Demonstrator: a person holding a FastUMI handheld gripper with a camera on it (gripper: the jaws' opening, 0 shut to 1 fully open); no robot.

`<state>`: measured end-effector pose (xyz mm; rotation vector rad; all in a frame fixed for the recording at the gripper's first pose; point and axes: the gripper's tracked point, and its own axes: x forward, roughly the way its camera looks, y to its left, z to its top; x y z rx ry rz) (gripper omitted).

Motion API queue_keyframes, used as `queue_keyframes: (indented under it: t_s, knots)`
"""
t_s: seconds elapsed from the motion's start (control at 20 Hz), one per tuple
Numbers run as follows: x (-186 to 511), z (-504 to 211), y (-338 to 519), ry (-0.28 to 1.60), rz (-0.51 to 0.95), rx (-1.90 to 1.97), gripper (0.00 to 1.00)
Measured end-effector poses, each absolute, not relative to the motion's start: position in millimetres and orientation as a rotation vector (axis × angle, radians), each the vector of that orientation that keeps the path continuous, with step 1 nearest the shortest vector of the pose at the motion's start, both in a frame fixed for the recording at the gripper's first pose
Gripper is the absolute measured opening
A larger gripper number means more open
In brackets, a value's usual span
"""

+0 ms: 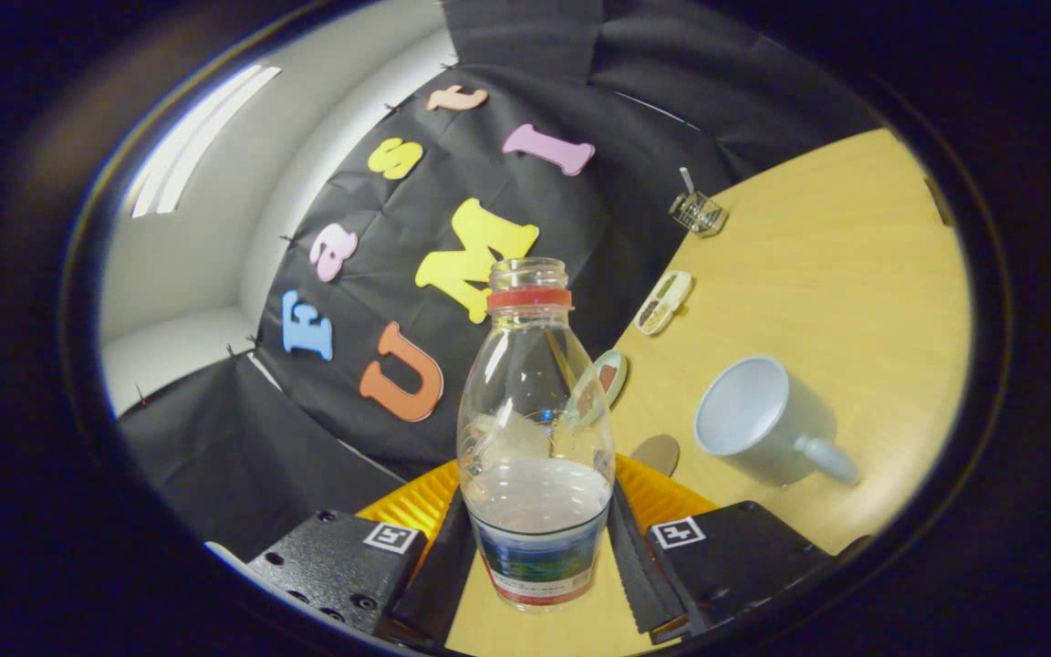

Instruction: Take the bottle from table, then pour the juice into the cup, finally place the bottle on the coaster

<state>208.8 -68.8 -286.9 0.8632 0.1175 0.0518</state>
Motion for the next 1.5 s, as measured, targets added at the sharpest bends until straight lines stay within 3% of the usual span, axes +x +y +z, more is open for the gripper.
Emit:
queue_keyframes:
  t_s: [0.5, 0.95, 1.5]
  knots:
    - [202.4, -218.7, -71.2, 0.004, 0.098, 0.125, 0.79]
    - [245.8, -174.6, -41.1, -0.042, 0.048, -0.070, 0.80]
    - [333.1, -283.7, -28.5, 0.090, 0.000, -0.062, 0.81]
